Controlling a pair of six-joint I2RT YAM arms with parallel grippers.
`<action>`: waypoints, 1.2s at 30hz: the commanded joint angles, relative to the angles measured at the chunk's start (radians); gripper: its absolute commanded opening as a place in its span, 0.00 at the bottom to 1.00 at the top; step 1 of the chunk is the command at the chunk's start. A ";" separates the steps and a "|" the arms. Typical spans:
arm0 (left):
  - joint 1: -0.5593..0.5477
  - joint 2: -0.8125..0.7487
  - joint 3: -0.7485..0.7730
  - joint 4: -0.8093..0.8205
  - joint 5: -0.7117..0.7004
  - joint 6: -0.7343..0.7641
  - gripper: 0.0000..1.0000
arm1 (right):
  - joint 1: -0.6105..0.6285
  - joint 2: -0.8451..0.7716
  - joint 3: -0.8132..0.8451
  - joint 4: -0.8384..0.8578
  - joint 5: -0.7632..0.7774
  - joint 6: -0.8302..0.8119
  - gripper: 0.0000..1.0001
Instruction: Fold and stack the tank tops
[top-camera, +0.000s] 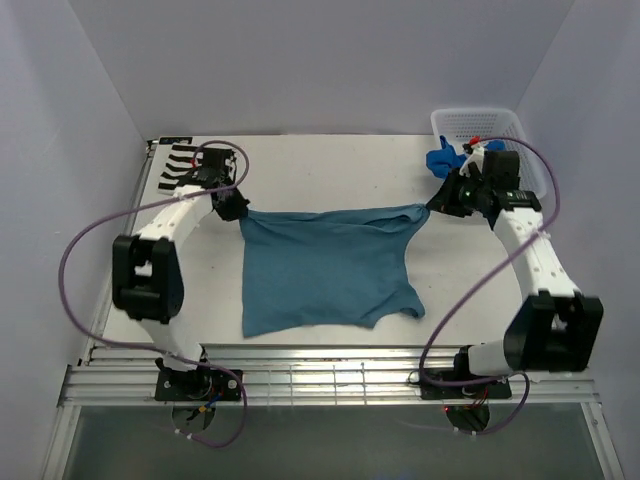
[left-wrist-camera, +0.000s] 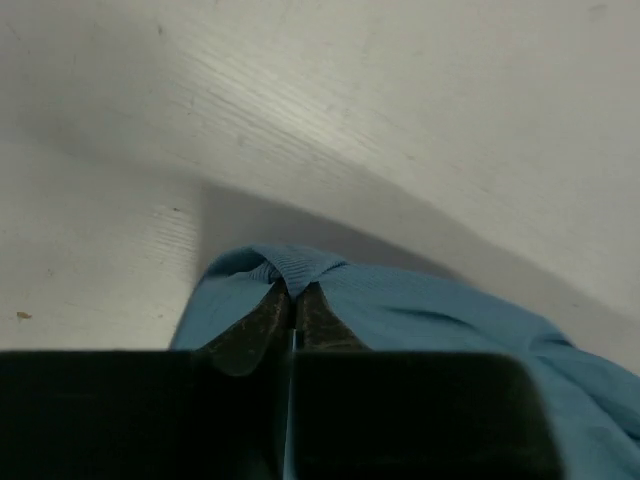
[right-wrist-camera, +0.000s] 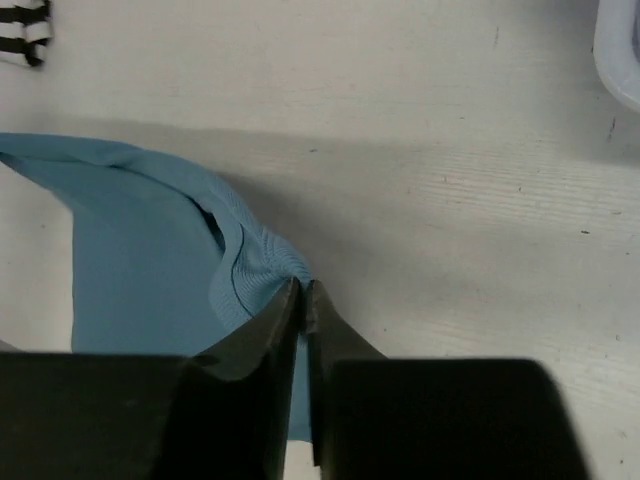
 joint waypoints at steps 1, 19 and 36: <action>0.034 0.247 0.305 0.022 -0.008 0.052 0.21 | 0.003 0.252 0.164 0.166 0.025 -0.036 0.22; 0.009 -0.138 -0.219 -0.218 0.105 -0.091 0.98 | 0.073 -0.310 -0.416 0.025 0.227 0.102 0.90; -0.014 -0.326 -0.623 -0.055 0.309 -0.093 0.98 | 0.314 -0.253 -0.522 -0.124 0.557 0.101 0.90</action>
